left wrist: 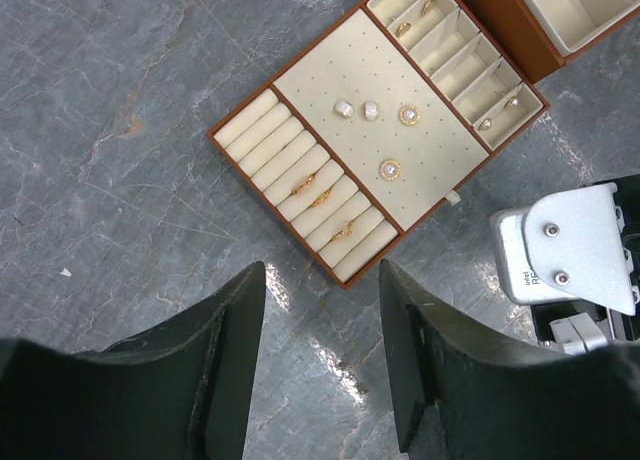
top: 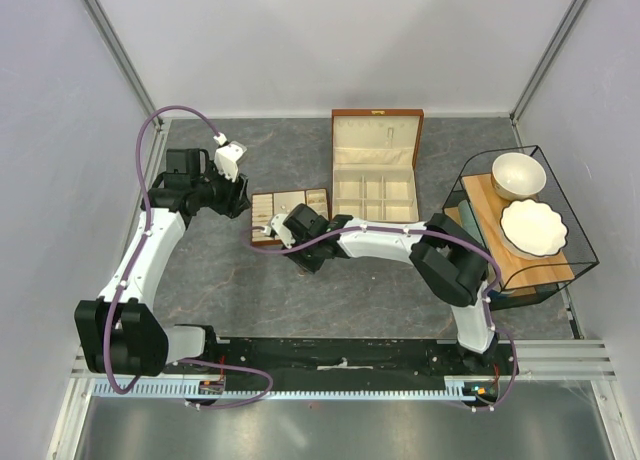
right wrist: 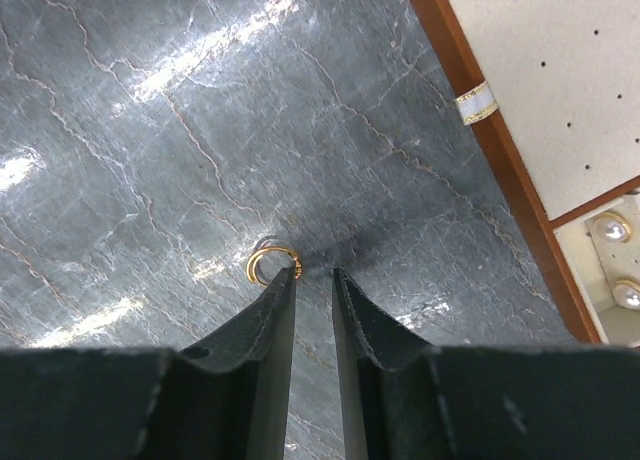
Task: Organize the mixed jewelry
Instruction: Pick up the jewelry from the center of the board.
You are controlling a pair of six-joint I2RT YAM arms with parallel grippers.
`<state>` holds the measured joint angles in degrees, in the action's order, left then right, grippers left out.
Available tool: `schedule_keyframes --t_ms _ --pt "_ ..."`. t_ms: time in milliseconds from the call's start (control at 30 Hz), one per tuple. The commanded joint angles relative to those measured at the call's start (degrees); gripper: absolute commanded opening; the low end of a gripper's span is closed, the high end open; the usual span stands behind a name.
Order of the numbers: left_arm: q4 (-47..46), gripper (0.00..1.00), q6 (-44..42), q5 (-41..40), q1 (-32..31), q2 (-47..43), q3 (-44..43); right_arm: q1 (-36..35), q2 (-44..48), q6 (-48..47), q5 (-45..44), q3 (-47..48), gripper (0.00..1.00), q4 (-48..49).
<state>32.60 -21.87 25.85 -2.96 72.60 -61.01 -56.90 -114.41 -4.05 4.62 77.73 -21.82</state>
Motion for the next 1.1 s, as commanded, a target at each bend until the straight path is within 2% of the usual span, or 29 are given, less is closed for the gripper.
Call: schedule_keyframes --t_ms 0,1067 --pt "-1.49 0.56 1.13 1.22 0.32 -0.09 -0.95 -0.49 -1.69 1.15 -0.84 2.07 0.29 -0.32" --pt "-1.84 0.56 1.04 2.19 0.32 0.26 0.11 -0.75 0.85 0.80 -1.46 4.97 0.26 -1.99"
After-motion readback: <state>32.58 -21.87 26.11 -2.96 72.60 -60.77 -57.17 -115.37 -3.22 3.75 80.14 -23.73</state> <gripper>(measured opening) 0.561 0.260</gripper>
